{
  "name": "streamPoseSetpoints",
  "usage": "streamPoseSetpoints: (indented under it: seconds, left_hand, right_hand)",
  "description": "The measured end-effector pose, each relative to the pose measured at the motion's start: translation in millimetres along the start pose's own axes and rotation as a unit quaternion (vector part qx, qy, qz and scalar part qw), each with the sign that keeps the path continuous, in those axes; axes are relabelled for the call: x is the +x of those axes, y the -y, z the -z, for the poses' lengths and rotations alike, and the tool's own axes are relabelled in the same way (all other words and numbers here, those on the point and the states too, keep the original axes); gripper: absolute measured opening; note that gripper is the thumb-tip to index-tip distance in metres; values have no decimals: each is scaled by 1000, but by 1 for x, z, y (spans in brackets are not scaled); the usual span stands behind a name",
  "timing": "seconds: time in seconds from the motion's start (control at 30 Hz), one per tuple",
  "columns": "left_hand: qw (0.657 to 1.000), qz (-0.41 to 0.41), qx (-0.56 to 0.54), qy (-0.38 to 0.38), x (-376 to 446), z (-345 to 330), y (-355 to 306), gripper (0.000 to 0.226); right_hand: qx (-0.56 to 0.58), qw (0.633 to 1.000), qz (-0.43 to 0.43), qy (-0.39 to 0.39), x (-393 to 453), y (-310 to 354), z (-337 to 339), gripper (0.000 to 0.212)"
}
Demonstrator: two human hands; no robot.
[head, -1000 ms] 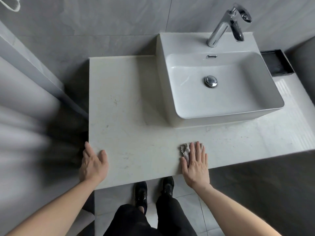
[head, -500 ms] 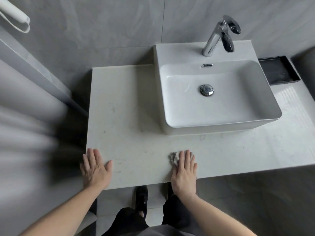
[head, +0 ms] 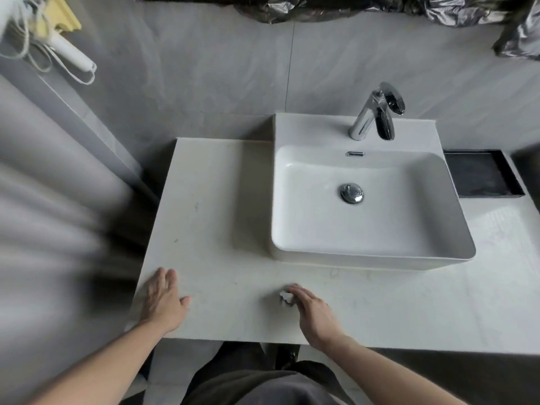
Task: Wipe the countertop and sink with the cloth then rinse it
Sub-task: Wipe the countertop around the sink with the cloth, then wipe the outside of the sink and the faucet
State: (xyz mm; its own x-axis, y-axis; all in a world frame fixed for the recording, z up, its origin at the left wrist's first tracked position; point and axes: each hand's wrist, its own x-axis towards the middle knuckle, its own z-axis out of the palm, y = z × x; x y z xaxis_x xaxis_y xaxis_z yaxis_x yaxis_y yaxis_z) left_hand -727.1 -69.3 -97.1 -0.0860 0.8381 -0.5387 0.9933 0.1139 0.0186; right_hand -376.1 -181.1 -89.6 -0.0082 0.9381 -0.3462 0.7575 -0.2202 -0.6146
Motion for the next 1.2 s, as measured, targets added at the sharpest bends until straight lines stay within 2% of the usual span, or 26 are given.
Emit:
streamPoseSetpoints:
  seconds: [0.1, 0.2, 0.27, 0.4, 0.47, 0.6, 0.73, 0.87, 0.93, 1.07, 1.1, 1.2]
  left_hand:
    - [998, -23, -50, -14, 6, 15, -6, 80]
    - [995, -84, -58, -9, 27, 33, -11, 84]
    - [993, -96, -59, -14, 47, 49, -14, 89]
    - [993, -109, -47, -8, 92, 78, -23, 97]
    - [993, -118, -22, 9, 111, 88, -28, 102]
    - [990, -131, -7, 40, 137, 95, -39, 121]
    - [990, -130, 7, 52, 140, 83, -42, 125]
    - [990, -132, 2, 49, 141, 80, -39, 124]
    - [990, -132, -3, 45, 143, 78, -40, 124]
    - [990, -131, -5, 47, 142, 78, -40, 123]
    - [990, -131, -5, 49, 141, 78, -40, 123]
    - [990, -133, -12, 50, 140, 78, -40, 124]
  right_hand:
    - [61, 998, 1, -7, 23, 43, 26, 38]
    - [129, 990, 61, 9, 54, 94, 64, 35]
    - [135, 985, 105, -23, 86, 121, 91, 35]
    - [50, 975, 174, -128, 174, 142, 133, 31]
    - [-29, 974, 170, -149, 221, 140, 149, 29]
    - [-182, 971, 101, -119, 302, 136, 180, 39]
    - [-308, 945, 100, -49, 360, 147, 196, 54]
    - [-448, 890, 79, 36, 406, 147, 188, 47]
    - [-509, 855, 42, 83, 415, 151, 179, 42]
    - [-678, 703, -39, 209, 408, 167, 158, 45]
    - [-697, 678, -35, 231, 399, 172, 154, 43]
    - [-711, 640, 15, 292, 352, 185, 133, 42]
